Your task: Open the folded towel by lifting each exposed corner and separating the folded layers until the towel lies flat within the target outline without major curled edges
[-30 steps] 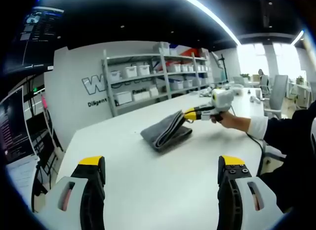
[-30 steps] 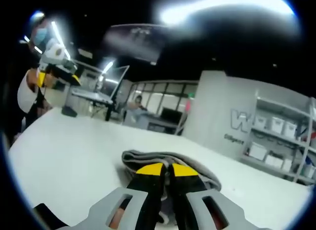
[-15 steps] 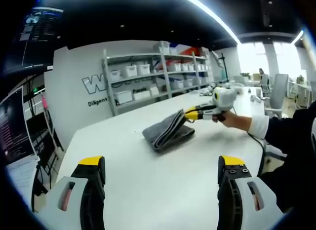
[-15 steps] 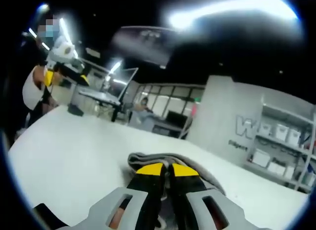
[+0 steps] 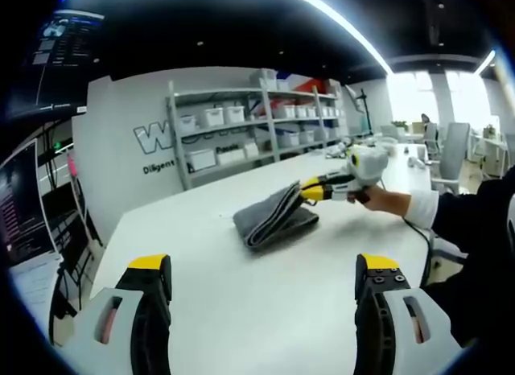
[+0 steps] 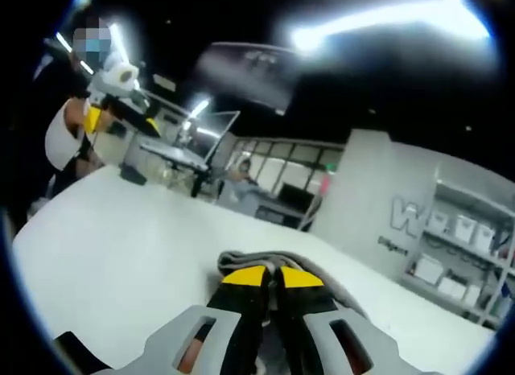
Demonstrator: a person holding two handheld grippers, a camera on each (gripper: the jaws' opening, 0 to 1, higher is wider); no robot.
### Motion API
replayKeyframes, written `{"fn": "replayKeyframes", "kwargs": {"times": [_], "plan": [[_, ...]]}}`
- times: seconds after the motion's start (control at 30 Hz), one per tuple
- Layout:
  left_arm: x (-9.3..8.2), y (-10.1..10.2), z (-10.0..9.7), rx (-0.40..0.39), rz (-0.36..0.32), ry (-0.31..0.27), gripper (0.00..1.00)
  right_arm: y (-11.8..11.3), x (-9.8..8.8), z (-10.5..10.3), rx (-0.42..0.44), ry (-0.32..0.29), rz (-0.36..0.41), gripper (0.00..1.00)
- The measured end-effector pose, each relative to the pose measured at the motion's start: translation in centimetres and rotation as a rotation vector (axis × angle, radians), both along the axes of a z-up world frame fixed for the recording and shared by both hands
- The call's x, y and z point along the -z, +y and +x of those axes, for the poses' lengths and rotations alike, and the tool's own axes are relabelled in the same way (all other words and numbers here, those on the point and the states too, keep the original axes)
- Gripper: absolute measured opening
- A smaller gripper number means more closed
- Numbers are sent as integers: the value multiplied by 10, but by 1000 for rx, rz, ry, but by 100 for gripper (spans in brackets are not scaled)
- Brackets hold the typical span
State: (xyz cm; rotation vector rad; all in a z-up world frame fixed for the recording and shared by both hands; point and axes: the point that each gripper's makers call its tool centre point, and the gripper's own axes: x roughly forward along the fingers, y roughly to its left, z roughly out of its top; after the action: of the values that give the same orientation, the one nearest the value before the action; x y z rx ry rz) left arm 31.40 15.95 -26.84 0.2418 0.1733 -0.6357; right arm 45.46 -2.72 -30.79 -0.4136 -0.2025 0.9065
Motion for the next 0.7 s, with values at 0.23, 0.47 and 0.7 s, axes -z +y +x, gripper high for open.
{"fn": "replayKeyframes", "kwargs": {"times": [0.23, 0.47, 0.7], "plan": [[2, 0, 2, -2, 8, 4, 93, 3, 1, -3, -13, -4, -12, 0], [3, -1, 2, 0, 24, 4, 92, 8, 2, -8, -36, -2, -19, 0], [2, -2, 5, 5, 25, -8, 90, 11, 2, -11, -51, -12, -37, 0]]}}
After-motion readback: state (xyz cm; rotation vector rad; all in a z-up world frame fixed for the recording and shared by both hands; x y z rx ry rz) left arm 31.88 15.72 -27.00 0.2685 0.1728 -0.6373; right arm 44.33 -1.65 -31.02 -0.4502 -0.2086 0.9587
